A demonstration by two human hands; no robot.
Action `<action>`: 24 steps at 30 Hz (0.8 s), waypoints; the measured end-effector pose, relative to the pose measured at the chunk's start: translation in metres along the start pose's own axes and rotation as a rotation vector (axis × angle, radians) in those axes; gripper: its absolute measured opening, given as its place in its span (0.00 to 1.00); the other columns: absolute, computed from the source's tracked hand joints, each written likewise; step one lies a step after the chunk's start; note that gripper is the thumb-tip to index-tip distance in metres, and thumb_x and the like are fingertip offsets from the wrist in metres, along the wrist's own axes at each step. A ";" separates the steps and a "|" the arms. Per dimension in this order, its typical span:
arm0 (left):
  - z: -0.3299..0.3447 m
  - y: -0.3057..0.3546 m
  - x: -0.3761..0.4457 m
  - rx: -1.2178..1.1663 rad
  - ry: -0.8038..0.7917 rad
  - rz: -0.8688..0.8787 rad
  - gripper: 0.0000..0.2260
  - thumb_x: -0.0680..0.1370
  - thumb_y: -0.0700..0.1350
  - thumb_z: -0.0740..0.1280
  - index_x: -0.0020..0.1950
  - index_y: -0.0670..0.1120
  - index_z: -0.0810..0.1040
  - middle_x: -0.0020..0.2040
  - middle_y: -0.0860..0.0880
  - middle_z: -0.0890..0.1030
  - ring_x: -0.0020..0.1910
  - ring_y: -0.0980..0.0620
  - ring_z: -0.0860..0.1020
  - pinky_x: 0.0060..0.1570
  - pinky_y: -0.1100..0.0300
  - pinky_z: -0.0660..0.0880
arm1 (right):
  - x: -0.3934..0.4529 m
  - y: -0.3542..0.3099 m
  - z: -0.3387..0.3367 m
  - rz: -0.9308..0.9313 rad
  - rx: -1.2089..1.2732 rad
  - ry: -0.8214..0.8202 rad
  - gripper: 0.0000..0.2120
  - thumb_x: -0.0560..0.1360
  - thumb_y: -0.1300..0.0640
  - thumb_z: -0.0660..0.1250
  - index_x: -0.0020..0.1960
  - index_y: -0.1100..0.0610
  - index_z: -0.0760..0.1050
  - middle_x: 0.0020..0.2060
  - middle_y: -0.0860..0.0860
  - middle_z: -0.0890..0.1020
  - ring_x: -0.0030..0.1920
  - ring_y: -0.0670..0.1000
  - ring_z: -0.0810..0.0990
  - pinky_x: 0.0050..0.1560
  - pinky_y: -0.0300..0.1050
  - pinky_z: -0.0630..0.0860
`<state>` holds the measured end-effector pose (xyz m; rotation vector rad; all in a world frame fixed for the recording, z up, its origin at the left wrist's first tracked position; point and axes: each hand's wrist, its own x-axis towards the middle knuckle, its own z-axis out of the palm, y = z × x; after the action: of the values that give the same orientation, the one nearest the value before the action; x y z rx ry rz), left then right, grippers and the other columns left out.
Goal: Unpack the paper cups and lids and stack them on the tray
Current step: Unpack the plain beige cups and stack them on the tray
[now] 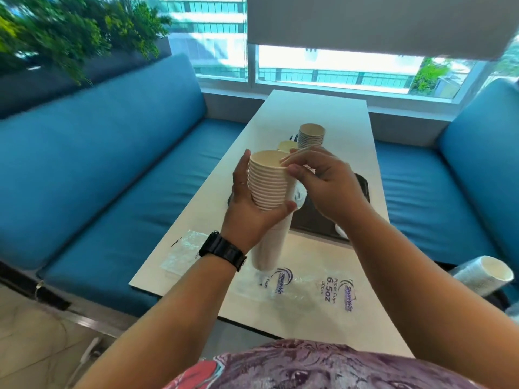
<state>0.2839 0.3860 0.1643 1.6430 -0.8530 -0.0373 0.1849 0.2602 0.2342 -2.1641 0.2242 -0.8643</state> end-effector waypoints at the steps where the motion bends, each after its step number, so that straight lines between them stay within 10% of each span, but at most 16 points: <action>1: -0.001 -0.002 -0.001 0.000 -0.002 0.004 0.49 0.62 0.63 0.77 0.72 0.74 0.47 0.74 0.51 0.68 0.68 0.53 0.73 0.65 0.48 0.74 | 0.002 -0.001 0.001 0.014 -0.016 -0.015 0.05 0.76 0.60 0.69 0.47 0.51 0.82 0.46 0.44 0.82 0.56 0.43 0.77 0.62 0.45 0.72; 6: -0.016 -0.014 -0.001 -0.071 -0.024 -0.019 0.46 0.62 0.61 0.76 0.70 0.71 0.50 0.72 0.50 0.69 0.67 0.55 0.73 0.63 0.63 0.73 | 0.011 -0.009 0.018 -0.008 -0.126 -0.070 0.05 0.76 0.62 0.68 0.47 0.56 0.83 0.44 0.48 0.82 0.48 0.42 0.75 0.50 0.28 0.67; 11: -0.037 -0.023 0.012 -0.113 -0.041 -0.046 0.42 0.62 0.56 0.79 0.68 0.67 0.57 0.67 0.51 0.72 0.61 0.61 0.76 0.54 0.72 0.72 | 0.025 -0.011 0.044 -0.017 -0.181 -0.024 0.05 0.76 0.61 0.67 0.46 0.55 0.81 0.41 0.43 0.78 0.47 0.44 0.74 0.50 0.35 0.69; 24: -0.091 -0.065 0.049 -0.129 -0.174 -0.102 0.44 0.60 0.57 0.77 0.69 0.64 0.56 0.61 0.48 0.78 0.54 0.56 0.80 0.51 0.67 0.76 | 0.062 -0.030 0.092 0.016 -0.388 -0.164 0.07 0.77 0.61 0.66 0.52 0.57 0.82 0.44 0.44 0.76 0.47 0.44 0.73 0.47 0.32 0.65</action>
<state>0.3943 0.4365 0.1536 1.5763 -0.8785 -0.3044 0.2881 0.3107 0.2450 -2.5754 0.3497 -0.6703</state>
